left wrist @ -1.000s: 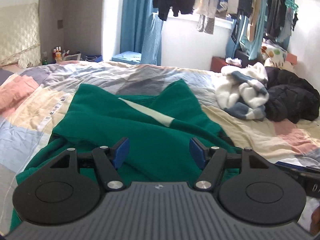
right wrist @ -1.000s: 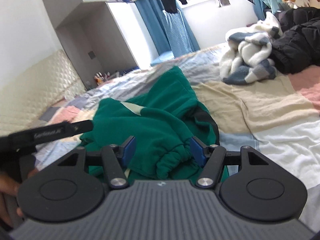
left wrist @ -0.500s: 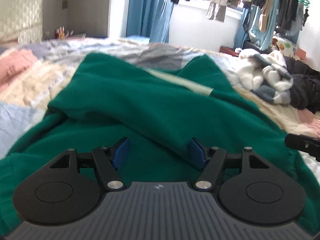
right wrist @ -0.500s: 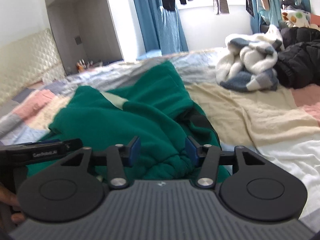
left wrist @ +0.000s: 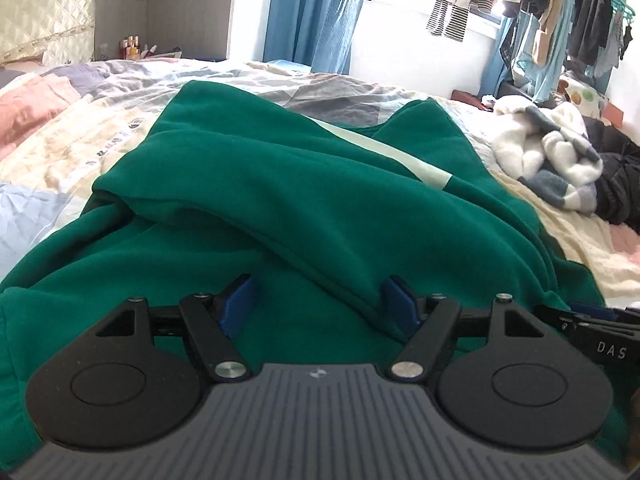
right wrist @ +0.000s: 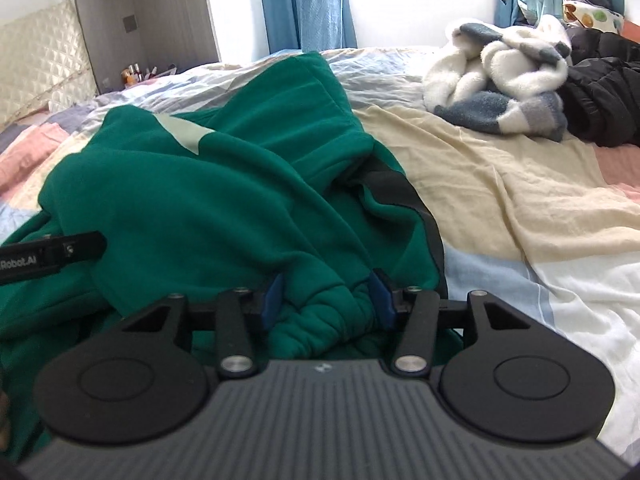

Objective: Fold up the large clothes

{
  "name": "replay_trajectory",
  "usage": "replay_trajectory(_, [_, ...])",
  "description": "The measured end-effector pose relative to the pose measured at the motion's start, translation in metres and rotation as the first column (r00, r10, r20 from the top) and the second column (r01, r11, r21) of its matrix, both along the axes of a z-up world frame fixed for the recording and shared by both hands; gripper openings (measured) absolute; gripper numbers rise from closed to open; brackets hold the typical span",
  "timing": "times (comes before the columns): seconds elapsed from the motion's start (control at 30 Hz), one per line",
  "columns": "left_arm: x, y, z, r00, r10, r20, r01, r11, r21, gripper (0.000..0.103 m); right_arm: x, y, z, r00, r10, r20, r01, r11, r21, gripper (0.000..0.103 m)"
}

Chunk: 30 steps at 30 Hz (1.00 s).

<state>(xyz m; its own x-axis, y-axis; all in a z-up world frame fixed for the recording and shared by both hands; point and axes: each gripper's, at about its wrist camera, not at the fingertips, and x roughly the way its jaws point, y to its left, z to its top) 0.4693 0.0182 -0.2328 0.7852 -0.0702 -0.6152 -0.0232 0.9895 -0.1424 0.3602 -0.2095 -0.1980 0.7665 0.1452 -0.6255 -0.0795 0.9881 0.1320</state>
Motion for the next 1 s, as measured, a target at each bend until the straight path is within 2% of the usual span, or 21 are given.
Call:
replay_trajectory(0.17, [-0.017, 0.012, 0.019, 0.999, 0.032, 0.008, -0.031, 0.998, -0.054, 0.076, -0.015, -0.005, 0.015, 0.999, -0.034, 0.034, 0.032, 0.998, 0.056, 0.051])
replay_trajectory(0.37, [-0.059, 0.024, 0.037, 0.998, 0.064, 0.008, -0.063, 0.996, -0.067, 0.076, -0.049, -0.011, 0.043, 0.997, -0.045, 0.070, 0.038, 0.995, 0.091, 0.051])
replay_trajectory(0.53, [-0.093, 0.026, 0.066, 0.995, 0.089, 0.051, -0.084, 0.993, -0.083, 0.076, -0.081, -0.015, 0.066, 0.993, -0.069, 0.091, 0.064, 0.996, 0.054, 0.051])
replay_trajectory(0.67, [-0.125, 0.022, 0.086, 0.994, 0.060, 0.093, -0.050, 0.993, -0.106, 0.076, -0.111, -0.028, 0.083, 0.990, -0.085, 0.109, 0.079, 0.995, 0.060, 0.051])
replay_trajectory(0.77, [-0.152, 0.021, 0.089, 0.995, 0.049, 0.088, -0.040, 0.994, -0.102, 0.076, -0.138, -0.039, 0.086, 0.990, -0.103, 0.091, 0.098, 0.993, 0.061, 0.051])
replay_trajectory(1.0, [-0.207, 0.026, 0.089, 0.997, 0.052, 0.062, -0.044, 0.990, -0.131, 0.076, -0.181, -0.064, 0.079, 0.989, -0.145, -0.018, 0.146, 0.980, 0.137, 0.052])
